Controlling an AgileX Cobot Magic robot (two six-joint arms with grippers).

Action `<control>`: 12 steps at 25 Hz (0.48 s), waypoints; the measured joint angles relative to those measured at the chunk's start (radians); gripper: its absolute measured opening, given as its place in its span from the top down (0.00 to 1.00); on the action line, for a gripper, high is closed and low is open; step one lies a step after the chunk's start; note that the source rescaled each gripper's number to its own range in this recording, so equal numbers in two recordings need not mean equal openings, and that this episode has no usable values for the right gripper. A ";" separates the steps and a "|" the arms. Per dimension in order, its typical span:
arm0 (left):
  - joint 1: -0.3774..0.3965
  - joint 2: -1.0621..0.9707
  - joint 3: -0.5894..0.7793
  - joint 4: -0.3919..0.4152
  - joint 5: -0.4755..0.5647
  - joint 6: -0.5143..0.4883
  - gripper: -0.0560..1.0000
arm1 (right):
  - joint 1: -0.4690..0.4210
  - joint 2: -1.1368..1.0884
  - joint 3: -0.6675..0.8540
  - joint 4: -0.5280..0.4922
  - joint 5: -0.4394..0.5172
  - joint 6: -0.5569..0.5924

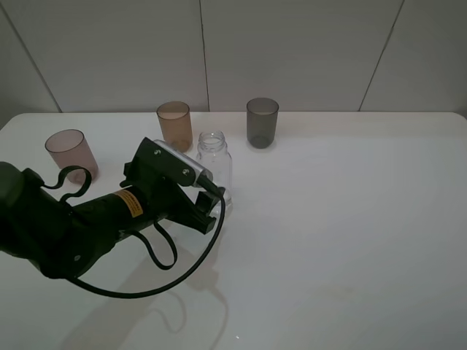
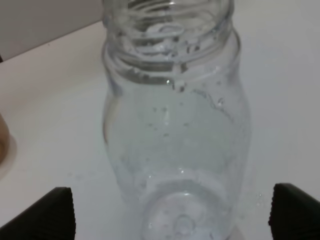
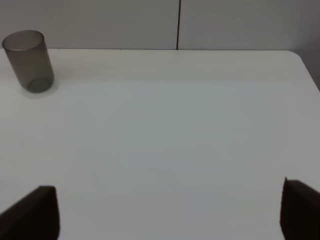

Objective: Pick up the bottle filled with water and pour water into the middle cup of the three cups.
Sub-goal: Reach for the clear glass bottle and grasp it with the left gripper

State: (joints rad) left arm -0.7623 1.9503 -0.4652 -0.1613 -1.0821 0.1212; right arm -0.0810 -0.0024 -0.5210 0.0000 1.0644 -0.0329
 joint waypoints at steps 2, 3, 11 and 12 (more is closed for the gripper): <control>0.000 0.019 -0.017 0.008 -0.021 0.000 0.02 | 0.000 0.000 0.000 -0.006 0.000 0.000; 0.000 0.026 -0.026 0.011 -0.031 0.000 0.02 | 0.000 0.000 0.000 -0.006 0.000 0.000; 0.000 0.055 -0.105 0.021 -0.055 -0.002 0.02 | 0.000 0.000 0.000 -0.006 0.000 0.000; 0.000 0.059 -0.110 0.023 -0.055 -0.002 0.02 | 0.000 0.000 0.000 0.000 0.000 0.000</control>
State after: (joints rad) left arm -0.7623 2.0089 -0.5752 -0.1382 -1.1368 0.1193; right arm -0.0810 -0.0024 -0.5210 0.0000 1.0644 -0.0329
